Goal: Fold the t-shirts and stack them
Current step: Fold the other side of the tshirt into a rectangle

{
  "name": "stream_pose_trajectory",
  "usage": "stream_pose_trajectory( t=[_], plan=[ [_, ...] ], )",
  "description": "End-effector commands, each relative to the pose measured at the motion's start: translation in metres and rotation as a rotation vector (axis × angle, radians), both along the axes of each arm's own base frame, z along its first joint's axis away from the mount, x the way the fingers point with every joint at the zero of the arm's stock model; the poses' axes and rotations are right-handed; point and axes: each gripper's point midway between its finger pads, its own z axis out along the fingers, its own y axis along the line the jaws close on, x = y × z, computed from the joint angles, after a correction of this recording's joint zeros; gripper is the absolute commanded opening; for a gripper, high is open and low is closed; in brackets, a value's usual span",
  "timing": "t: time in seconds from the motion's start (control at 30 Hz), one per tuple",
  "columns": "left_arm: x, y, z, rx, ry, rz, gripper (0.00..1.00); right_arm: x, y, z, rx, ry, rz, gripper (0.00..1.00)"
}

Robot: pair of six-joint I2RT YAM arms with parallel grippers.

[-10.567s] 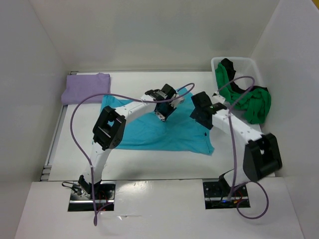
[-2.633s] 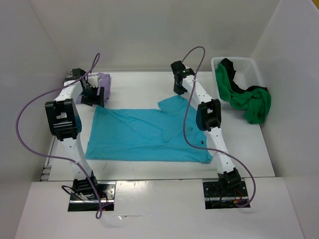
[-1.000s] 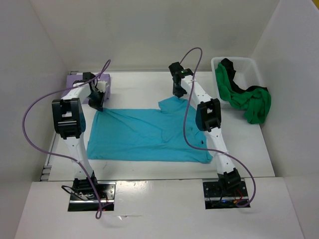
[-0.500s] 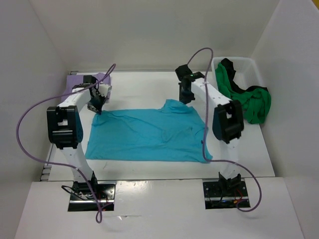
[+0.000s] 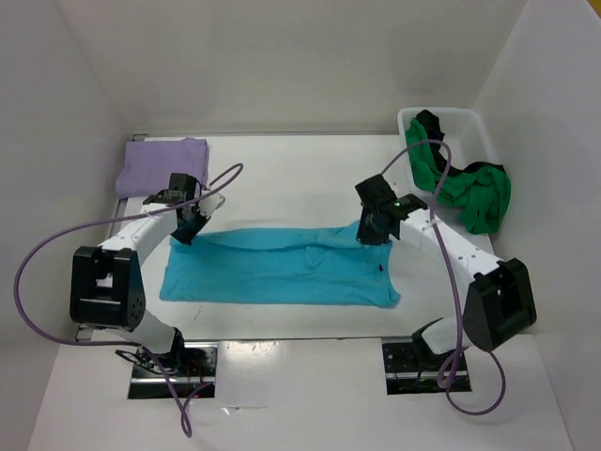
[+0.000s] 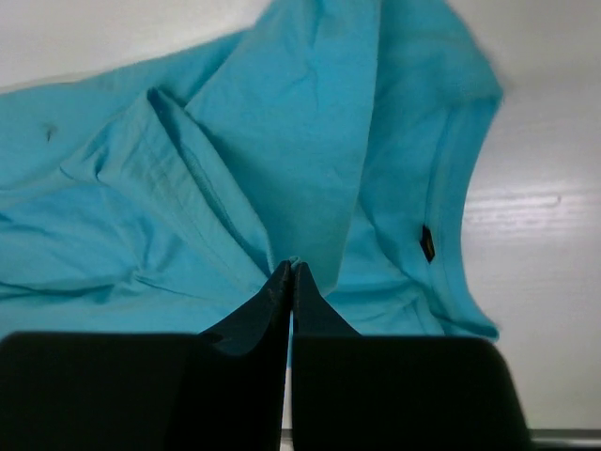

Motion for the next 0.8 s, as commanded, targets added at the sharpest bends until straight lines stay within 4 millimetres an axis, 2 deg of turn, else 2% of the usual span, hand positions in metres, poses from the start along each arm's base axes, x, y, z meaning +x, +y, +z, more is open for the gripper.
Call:
stream_pose_trajectory(
  t=[0.0,0.07,0.17,0.27,0.4,0.5,0.57,0.63,0.67,0.7,0.73,0.77],
  plan=[
    [-0.005,0.019,0.007,0.107,-0.058,0.02,0.0,-0.015,-0.001,0.008,0.067,-0.027,-0.076,0.0],
    [-0.008,0.027,0.007,0.133,-0.069,0.042,0.0,-0.015,-0.001,0.011,0.066,-0.045,-0.091,0.0],
    [-0.007,0.039,0.009,0.15,-0.078,0.08,0.0,-0.019,-0.013,0.014,0.026,-0.043,-0.146,0.0],
    [0.002,0.046,0.014,0.146,-0.11,0.113,0.0,-0.02,-0.015,0.014,0.007,-0.023,-0.161,0.0],
    [0.011,0.041,0.022,0.12,-0.136,0.091,0.0,-0.017,-0.015,0.018,0.011,-0.037,-0.173,0.0],
    [0.012,0.036,0.019,0.112,-0.127,0.074,0.0,-0.02,-0.017,0.01,-0.006,-0.003,-0.18,0.0],
    [0.004,0.033,0.009,0.118,-0.097,0.053,0.0,-0.022,-0.018,0.007,-0.007,0.004,-0.188,0.0],
    [-0.009,0.028,-0.001,0.095,-0.042,0.028,0.09,-0.024,-0.013,0.004,0.008,0.025,-0.177,0.0],
    [-0.014,0.025,-0.004,0.079,-0.021,0.019,0.2,-0.024,-0.013,0.001,0.002,0.034,-0.177,0.0],
    [-0.025,0.018,-0.009,0.04,0.029,0.001,0.38,-0.024,-0.013,0.001,0.002,0.034,-0.177,0.0],
    [-0.031,0.015,-0.011,0.023,0.057,-0.018,0.43,-0.024,-0.013,-0.002,-0.004,0.044,-0.178,0.0],
    [-0.032,0.011,-0.003,0.005,0.049,-0.025,0.47,-0.024,-0.013,-0.002,-0.005,0.044,-0.178,0.0]
  ],
)
